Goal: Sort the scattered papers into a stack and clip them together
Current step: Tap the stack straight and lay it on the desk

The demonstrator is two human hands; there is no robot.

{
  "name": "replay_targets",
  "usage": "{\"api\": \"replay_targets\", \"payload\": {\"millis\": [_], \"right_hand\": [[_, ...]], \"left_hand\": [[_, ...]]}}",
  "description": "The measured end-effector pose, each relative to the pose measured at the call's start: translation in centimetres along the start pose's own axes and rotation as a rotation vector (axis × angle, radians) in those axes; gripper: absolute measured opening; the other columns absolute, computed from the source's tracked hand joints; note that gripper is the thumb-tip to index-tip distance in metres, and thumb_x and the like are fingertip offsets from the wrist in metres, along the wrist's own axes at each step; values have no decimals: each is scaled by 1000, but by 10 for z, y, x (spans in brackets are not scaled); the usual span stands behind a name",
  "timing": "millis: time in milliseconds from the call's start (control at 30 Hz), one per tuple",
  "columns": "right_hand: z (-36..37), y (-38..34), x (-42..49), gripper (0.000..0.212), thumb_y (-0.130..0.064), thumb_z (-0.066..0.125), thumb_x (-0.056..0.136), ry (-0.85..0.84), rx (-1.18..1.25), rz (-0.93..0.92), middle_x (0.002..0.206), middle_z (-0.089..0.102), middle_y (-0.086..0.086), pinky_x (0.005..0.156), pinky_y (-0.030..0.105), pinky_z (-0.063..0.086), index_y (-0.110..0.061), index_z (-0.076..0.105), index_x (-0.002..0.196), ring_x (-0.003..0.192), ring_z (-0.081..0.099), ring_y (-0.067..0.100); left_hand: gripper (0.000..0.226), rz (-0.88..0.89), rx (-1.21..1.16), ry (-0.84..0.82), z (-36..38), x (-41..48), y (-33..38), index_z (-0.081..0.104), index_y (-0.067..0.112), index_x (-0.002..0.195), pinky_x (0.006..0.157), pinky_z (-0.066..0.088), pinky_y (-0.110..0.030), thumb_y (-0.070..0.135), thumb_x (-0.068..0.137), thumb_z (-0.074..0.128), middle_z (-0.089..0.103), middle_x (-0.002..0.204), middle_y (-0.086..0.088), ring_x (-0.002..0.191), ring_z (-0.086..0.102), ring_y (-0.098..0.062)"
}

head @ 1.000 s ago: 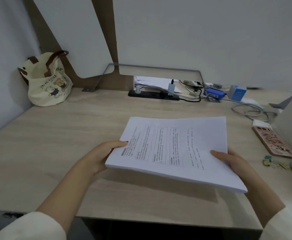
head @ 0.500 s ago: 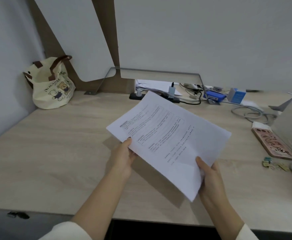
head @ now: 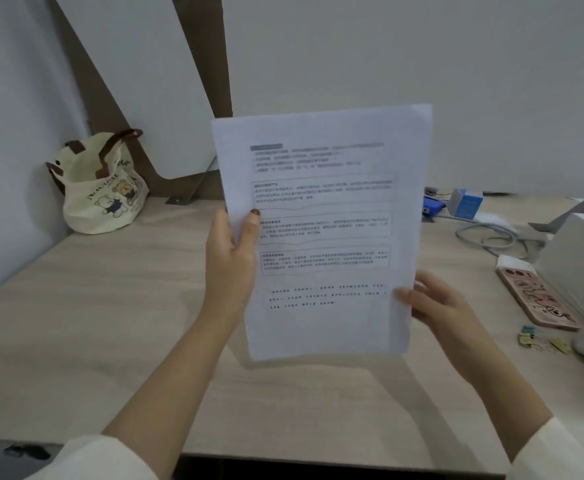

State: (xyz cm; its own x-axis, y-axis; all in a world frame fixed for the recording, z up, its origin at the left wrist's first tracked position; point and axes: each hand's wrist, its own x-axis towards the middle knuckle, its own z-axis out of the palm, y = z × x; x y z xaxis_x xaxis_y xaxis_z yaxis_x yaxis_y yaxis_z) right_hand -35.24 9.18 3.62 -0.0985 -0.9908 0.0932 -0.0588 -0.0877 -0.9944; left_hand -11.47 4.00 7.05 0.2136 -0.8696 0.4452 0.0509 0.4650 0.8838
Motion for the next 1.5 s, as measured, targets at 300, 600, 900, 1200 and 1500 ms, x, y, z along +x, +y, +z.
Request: {"api": "replay_targets", "payload": {"millis": [300, 600, 900, 1200, 1500], "right_hand": [[23, 1, 5, 39, -2, 35, 85, 284, 23, -112, 104, 67, -4, 88, 32, 46, -24, 65, 94, 106, 58, 18], [27, 13, -1, 40, -2, 31, 89, 337, 55, -52, 94, 66, -17, 78, 21, 44, -28, 62, 91, 91, 59, -1], [-3, -2, 11, 39, 8, 38, 81, 191, -51, 6, 103, 69, 5, 84, 34, 46, -9, 64, 105, 93, 61, 18], [-13, 47, 24, 36, 11, 43, 85, 79, -159, 374, 84, 74, 4, 71, 29, 56, -13, 66, 99, 74, 70, 20], [-8, 81, 32, 38, 5, 44, 87, 182, -368, 356, 77, 63, -7, 55, 19, 44, -14, 62, 114, 70, 60, 11]], "left_hand": [[12, 0, -22, -172, 5, -36, -21, 43, 25, 101, 73, 50, -11, 14, 97, 38, 59, 103, 14, 91, 61, 9], [11, -31, 39, -173, 5, -45, -39, 43, 24, 91, 69, 50, -12, 19, 97, 35, 59, 91, 11, 80, 61, 6], [8, -175, 90, -164, 6, -27, -30, 51, 18, 91, 63, 51, -13, 24, 95, 47, 65, 92, 3, 79, 64, -1], [29, -723, 306, -268, -1, -26, -103, 58, 4, 97, 89, 52, -54, 31, 88, 56, 70, 102, -13, 94, 68, -31], [24, -354, 908, -225, -1, -29, -149, 52, 16, 76, 82, 46, -44, 39, 83, 58, 63, 78, 1, 81, 58, -24]]}}
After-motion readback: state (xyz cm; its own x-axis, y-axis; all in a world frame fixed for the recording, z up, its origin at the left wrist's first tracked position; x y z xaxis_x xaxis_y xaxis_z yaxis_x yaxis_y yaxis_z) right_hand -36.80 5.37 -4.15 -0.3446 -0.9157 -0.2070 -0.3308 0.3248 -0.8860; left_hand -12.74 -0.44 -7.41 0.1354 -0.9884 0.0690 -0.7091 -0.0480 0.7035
